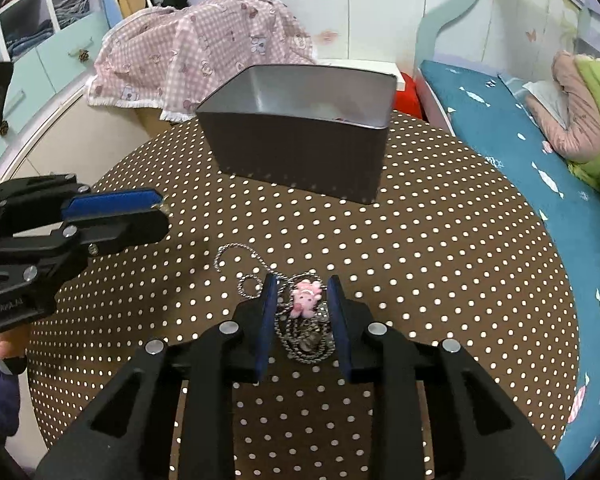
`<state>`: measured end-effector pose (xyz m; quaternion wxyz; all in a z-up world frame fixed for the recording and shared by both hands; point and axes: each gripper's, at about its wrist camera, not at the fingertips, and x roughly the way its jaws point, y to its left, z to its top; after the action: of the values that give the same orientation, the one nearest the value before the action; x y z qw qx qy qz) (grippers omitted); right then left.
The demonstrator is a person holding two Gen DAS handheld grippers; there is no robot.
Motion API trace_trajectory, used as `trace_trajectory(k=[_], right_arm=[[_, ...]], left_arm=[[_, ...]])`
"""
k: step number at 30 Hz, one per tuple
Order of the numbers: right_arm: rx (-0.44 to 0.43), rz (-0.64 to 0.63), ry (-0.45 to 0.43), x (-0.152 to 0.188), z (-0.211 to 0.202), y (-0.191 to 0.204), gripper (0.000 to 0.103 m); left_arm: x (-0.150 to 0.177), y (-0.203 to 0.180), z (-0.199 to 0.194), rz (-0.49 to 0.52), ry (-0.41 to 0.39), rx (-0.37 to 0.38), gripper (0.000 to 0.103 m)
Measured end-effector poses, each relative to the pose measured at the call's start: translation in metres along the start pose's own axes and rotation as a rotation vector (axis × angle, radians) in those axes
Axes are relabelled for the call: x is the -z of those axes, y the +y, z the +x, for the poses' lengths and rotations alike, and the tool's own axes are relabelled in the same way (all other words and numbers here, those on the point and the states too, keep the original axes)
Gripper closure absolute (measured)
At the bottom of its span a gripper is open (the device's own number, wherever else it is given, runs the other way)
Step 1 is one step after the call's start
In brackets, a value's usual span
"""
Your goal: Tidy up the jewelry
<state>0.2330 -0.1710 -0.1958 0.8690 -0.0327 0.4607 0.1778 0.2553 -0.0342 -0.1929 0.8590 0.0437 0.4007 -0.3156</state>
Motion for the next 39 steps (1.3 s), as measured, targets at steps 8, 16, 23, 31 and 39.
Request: trace_trajectory(k=[8, 16, 23, 31, 39], right_arm=[[0.039, -0.038, -0.002, 0.005, 0.007, 0.003, 0.083], [-0.015, 0.001, -0.040, 0.007, -0.002, -0.003, 0.096], [-0.093, 0.080, -0.094, -0.002, -0.030, -0.018, 0.101], [-0.042, 0.033, -0.016, 0.002, -0.004, -0.001, 0.080], [0.002, -0.008, -0.005, 0.002, 0.009, 0.004, 0.081]], left_arm=[[0.003, 0.002, 0.001, -0.007, 0.001, 0.009, 0.087], [0.001, 0.001, -0.003, -0.004, -0.005, 0.017, 0.087], [-0.003, 0.002, -0.009, -0.006, -0.014, 0.026, 0.087], [-0.002, 0.001, -0.012, -0.002, -0.012, 0.026, 0.087], [-0.002, 0.004, -0.009, -0.015, -0.005, 0.027, 0.087]])
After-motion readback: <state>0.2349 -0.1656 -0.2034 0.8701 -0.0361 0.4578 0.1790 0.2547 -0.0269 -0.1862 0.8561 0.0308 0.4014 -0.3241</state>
